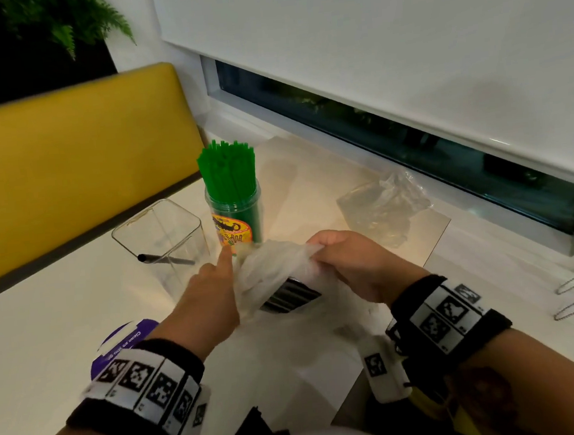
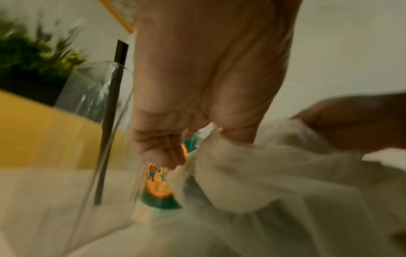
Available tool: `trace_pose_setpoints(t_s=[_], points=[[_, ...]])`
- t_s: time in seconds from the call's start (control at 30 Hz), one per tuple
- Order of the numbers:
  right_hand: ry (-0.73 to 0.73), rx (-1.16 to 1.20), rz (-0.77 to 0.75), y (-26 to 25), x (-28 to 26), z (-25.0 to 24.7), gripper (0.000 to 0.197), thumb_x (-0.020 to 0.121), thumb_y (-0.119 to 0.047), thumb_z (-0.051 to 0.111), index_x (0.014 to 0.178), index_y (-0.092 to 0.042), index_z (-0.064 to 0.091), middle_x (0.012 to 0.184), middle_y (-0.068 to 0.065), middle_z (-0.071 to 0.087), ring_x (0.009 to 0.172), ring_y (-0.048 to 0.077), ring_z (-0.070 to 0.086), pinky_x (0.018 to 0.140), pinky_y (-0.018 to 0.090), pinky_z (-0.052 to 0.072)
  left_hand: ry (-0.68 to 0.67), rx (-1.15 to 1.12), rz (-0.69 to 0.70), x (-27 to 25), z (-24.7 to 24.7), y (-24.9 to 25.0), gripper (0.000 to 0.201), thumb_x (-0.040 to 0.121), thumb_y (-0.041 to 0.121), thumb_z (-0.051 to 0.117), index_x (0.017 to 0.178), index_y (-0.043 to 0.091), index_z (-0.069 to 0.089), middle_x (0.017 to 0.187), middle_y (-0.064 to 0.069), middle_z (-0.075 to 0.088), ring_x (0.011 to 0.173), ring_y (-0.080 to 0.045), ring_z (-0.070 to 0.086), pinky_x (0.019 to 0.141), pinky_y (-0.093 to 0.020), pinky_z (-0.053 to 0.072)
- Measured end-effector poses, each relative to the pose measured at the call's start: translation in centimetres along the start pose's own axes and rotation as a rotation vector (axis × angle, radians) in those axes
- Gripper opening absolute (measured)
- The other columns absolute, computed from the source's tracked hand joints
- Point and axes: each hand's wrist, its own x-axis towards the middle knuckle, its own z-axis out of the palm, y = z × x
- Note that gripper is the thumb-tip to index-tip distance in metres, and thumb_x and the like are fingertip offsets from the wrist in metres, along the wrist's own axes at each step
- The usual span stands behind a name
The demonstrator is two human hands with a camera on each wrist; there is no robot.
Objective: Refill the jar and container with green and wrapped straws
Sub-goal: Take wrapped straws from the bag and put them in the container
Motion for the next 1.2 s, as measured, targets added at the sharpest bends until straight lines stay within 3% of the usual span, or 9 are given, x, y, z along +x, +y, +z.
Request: trace_pose_setpoints(t_s=[0.13,0.23,0.4,0.53,0.63,0.7,0.87,1.03,1.2], points=[[0.152,-0.232,-0.036,0.8,0.8,0.4,0.014,0.094,-0.015,0.045,0.090,-0.016,0.058,0.080,0.002,0.058,0.068,0.016,0.051,0.056,0.026,0.041,0.364,0.225,0.175,-0.8,-1.0,0.7,0.106,0.063,0.018,0.084,0.151,0.018,0.024,0.133,-0.012,0.048,0.117,-0.030,0.051,0.095,-0.039,0.046],[0.217,-0.296,-0.059,0.6,1.3,0.5,0.011,0.094,-0.024,0.047,0.096,-0.021,0.056,0.087,0.001,0.060,0.075,0.017,0.054,0.060,0.028,0.042,0.568,-0.076,0.535,-2.6,-2.7,4.7,0.041,0.071,0.012,0.077,0.108,0.018,0.060,0.139,-0.011,0.049,0.131,-0.028,0.041,0.105,-0.041,0.039],[0.128,-0.186,-0.106,-1.1,1.3,0.4,0.007,0.094,-0.022,0.052,0.097,-0.020,0.058,0.082,0.003,0.063,0.067,0.016,0.057,0.054,0.028,0.042,0.230,0.275,0.373,-1.3,-0.5,5.8,0.035,0.083,0.016,0.064,0.117,0.026,0.066,0.159,-0.018,0.023,0.145,-0.046,0.023,0.113,-0.062,0.024],[0.263,-0.714,-0.338,-1.4,0.7,-0.2,0.015,0.084,-0.028,0.064,0.096,-0.025,0.054,0.095,-0.005,0.057,0.084,0.013,0.051,0.073,0.031,0.042,0.093,-0.010,0.250,0.1,0.1,3.8,0.033,0.088,0.006,0.051,0.116,0.021,0.060,0.123,-0.007,0.047,0.110,-0.030,0.058,0.091,-0.036,0.049],[0.440,-1.052,-0.910,-1.6,-0.5,1.3,0.013,0.081,-0.018,0.068,0.088,-0.014,0.058,0.092,0.004,0.056,0.085,0.015,0.041,0.074,0.031,0.036,0.118,-0.100,0.245,0.7,-0.2,4.0,0.036,0.088,-0.002,0.049,0.117,0.015,0.064,0.114,-0.006,0.054,0.103,-0.028,0.058,0.080,-0.025,0.040],[0.341,-1.166,-0.999,-0.1,-0.6,2.6,0.010,0.079,-0.014,0.068,0.081,-0.013,0.059,0.076,0.005,0.057,0.070,0.017,0.047,0.065,0.030,0.040,0.148,-0.167,0.270,1.2,-0.3,4.0,0.041,0.086,-0.005,0.049,0.116,0.016,0.067,0.107,-0.002,0.054,0.100,-0.020,0.055,0.075,-0.018,0.031],[0.172,-1.394,-0.615,1.9,-0.4,1.7,0.019,0.076,-0.032,0.066,0.080,-0.013,0.068,0.066,0.004,0.064,0.057,0.025,0.061,0.061,0.030,0.051,0.141,-0.252,0.144,0.4,-0.8,4.3,0.034,0.089,0.018,0.060,0.122,0.023,0.067,0.118,-0.003,0.054,0.111,-0.022,0.056,0.092,-0.029,0.044],[0.064,-1.531,-0.433,1.5,-1.4,0.0,0.091,0.068,-0.062,0.075,0.136,-0.008,0.048,0.129,0.010,0.059,0.117,0.026,0.054,0.111,0.039,0.035,0.057,0.023,0.121,-1.1,-0.6,3.2,0.063,0.077,0.021,0.072,0.134,0.031,0.048,0.137,-0.007,0.036,0.109,-0.030,0.056,0.087,-0.035,0.052],[-0.086,-1.751,-0.247,1.6,-1.9,0.5,0.102,0.078,-0.056,0.068,0.149,0.001,0.025,0.151,0.015,0.033,0.140,0.032,0.028,0.122,0.041,0.011,-0.051,0.090,0.086,-0.8,-0.1,2.2,0.083,0.074,0.003,0.063,0.144,0.032,0.030,0.158,-0.005,0.005,0.108,-0.033,0.053,0.085,-0.039,0.054]])
